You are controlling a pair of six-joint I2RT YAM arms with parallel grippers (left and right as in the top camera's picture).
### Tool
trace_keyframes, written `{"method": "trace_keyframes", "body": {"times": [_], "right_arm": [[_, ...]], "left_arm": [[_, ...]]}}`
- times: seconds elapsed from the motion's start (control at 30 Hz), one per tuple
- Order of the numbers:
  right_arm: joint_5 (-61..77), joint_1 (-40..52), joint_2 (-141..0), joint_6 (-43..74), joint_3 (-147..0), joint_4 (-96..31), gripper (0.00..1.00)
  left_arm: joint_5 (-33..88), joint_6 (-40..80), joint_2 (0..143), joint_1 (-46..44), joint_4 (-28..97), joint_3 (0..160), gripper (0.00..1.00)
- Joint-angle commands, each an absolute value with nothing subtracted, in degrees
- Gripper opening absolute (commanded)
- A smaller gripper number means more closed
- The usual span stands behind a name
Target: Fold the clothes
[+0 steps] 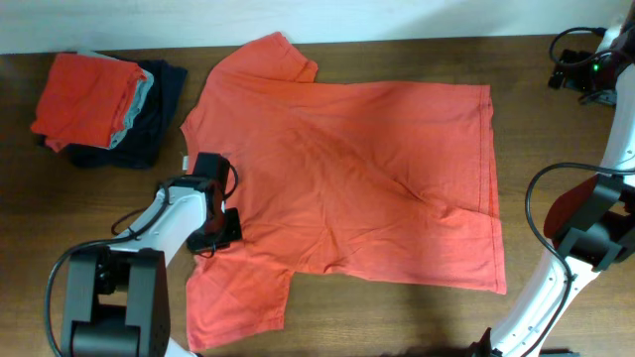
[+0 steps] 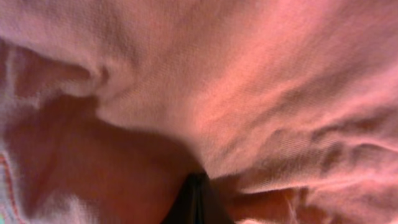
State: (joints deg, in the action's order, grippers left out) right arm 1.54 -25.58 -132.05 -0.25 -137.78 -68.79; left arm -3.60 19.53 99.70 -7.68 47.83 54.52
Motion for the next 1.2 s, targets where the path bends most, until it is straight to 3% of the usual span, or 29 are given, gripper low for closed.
{"method": "trace_keyframes", "body": {"times": [0.0,0.77,1.17], "right_arm": [[1.67,-25.52,-131.52,-0.43,-138.32,-68.77,0.98],[1.67,-25.52,-131.52,-0.43,-138.32,-68.77,0.99],[1.67,-25.52,-131.52,-0.43,-138.32,-68.77,0.98]], "left_arm": [[-6.79,20.1,100.9,-7.33,49.69,54.7,0.0],[-5.85,20.05,98.76,-7.4,54.74,66.96,0.0],[-5.37,20.12,97.47,-7.01,49.89,75.26,0.02]]}}
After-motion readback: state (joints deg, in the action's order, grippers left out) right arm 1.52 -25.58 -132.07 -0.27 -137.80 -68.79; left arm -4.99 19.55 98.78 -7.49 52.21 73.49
